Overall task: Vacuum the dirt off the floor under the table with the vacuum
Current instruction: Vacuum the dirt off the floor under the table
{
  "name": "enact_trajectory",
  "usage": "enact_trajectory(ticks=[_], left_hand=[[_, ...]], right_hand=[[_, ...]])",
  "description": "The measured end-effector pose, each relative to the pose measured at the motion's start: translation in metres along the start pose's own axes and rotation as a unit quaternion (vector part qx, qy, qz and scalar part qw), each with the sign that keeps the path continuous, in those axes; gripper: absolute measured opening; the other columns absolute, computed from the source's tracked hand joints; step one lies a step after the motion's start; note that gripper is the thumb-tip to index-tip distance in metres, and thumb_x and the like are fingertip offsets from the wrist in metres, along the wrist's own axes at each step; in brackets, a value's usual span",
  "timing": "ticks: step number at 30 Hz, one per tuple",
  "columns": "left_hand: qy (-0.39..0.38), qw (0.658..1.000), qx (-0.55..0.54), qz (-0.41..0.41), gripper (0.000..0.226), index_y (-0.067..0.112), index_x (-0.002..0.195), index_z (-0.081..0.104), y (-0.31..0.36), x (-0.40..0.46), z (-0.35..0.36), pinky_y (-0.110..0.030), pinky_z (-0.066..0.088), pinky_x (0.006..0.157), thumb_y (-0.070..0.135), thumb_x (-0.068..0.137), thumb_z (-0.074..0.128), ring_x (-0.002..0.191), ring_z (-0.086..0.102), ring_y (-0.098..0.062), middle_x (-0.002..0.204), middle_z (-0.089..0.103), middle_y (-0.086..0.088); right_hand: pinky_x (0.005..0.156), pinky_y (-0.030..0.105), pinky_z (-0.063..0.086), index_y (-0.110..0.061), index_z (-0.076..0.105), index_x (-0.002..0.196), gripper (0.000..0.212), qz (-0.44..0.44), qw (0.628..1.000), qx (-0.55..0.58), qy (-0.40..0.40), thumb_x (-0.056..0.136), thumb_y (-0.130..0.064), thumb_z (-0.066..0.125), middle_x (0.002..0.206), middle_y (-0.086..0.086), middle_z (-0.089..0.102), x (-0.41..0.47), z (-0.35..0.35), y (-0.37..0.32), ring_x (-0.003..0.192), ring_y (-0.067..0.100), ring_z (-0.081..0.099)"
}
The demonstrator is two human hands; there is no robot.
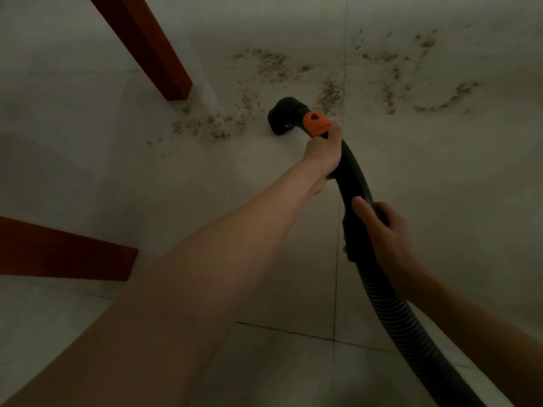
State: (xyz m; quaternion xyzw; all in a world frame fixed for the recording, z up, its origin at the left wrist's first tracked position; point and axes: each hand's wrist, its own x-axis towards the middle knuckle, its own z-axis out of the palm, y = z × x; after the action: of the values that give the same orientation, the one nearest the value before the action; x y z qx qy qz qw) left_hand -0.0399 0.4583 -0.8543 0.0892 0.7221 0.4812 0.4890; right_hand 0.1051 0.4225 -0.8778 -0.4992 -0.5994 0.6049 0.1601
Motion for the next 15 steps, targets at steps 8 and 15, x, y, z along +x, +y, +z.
enact_trajectory(ticks=[8,15], left_hand=[[0.046,0.999,0.009,0.009,0.056,0.001,0.129,0.044,-0.016,0.006,-0.029,-0.04,0.048,0.096,0.046,0.098,0.036,0.109,0.057,-0.031,0.122,0.057,-0.016],[0.023,1.0,0.017,-0.001,0.057,0.001,0.131,0.044,-0.022,-0.015,-0.057,-0.035,0.047,0.093,0.047,0.098,0.033,0.111,0.056,-0.028,0.119,0.058,-0.013]], right_hand=[[0.046,0.033,0.054,-0.007,0.056,0.094,0.031,0.046,0.991,0.099,-0.074,0.095,-0.037,0.051,0.067,0.014,0.061,-0.007,0.025,0.0,0.049,0.025,0.061],[0.05,0.032,0.054,0.0,0.062,0.093,0.044,0.101,0.97,0.201,-0.088,0.095,-0.042,0.049,0.069,0.013,0.062,-0.027,0.064,-0.013,0.051,0.022,0.061]])
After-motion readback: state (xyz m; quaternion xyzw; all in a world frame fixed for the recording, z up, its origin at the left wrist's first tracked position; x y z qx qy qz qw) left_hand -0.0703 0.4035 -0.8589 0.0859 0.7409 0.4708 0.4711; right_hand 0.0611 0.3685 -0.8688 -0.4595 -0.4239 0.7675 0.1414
